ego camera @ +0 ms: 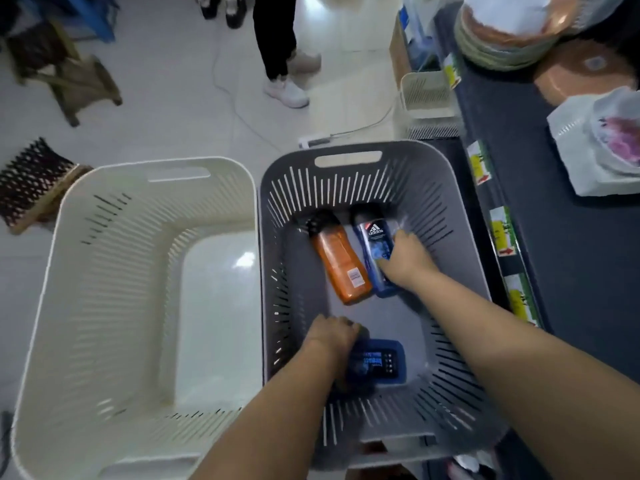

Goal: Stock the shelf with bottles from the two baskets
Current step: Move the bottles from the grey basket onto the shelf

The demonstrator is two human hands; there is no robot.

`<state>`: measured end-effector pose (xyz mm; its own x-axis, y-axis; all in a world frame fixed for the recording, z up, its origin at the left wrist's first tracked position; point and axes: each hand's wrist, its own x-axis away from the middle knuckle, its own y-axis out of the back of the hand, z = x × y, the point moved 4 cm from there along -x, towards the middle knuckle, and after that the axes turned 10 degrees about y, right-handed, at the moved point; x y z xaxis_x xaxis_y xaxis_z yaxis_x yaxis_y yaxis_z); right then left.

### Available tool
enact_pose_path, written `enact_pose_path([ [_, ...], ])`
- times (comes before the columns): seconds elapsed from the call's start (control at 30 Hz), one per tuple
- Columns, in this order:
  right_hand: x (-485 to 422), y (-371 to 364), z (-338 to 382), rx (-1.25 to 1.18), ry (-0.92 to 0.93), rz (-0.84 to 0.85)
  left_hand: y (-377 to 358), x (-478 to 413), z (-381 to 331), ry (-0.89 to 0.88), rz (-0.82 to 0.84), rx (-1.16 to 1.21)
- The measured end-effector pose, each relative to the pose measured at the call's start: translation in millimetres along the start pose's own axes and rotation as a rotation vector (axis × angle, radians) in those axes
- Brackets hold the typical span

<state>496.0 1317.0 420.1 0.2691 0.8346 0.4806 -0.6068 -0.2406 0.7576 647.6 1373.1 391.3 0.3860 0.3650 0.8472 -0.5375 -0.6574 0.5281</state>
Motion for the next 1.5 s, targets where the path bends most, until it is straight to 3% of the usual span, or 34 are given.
enact_pose_path([
  [0.17, -25, -14, -1, -0.035, 0.011, 0.017, -11, -11, -16, -0.014, -0.091, -0.041],
  [0.33, -28, -25, -7, -0.041, -0.034, -0.004, 1, -11, -12, -0.055, -0.379, -0.180],
  [0.43, -27, -27, -7, 0.021, -0.038, -0.016, -7, -10, -6, 0.026, -0.415, -0.079],
  [0.5, -25, -29, -8, 0.070, -0.057, 0.012, -6, -3, -3, 0.151, -0.455, 0.154],
  [0.6, -14, -35, -15, 0.100, -0.165, 0.082, -8, 10, 6, 0.583, -0.482, 0.880],
  [0.67, -5, -39, -19, 0.136, -0.226, 0.097, -17, 11, 8, 0.867, -0.423, 1.259],
  [0.73, 0, -43, -22, 0.133, -0.260, 0.075, -26, 5, 2, 0.966, -0.272, 1.514],
  [0.83, 6, -48, -26, 0.072, -0.273, 0.056, -34, -8, -6, 0.906, -0.063, 1.710],
  [1.0, 17, -33, -26, -0.032, -0.200, -0.015, -27, -16, 3, 0.825, -0.023, 1.643],
  [1.13, 30, -4, -12, -0.191, -0.178, -0.098, 9, 5, 18, 0.769, -0.252, 1.568],
  [1.27, 61, 37, 7, -0.250, -0.180, -0.294, 64, 37, 35, 0.641, -0.484, 1.446],
  [1.5, 163, 90, 38, -0.308, -0.156, -0.662, 132, 111, 40, 0.160, -0.776, 1.180],
])
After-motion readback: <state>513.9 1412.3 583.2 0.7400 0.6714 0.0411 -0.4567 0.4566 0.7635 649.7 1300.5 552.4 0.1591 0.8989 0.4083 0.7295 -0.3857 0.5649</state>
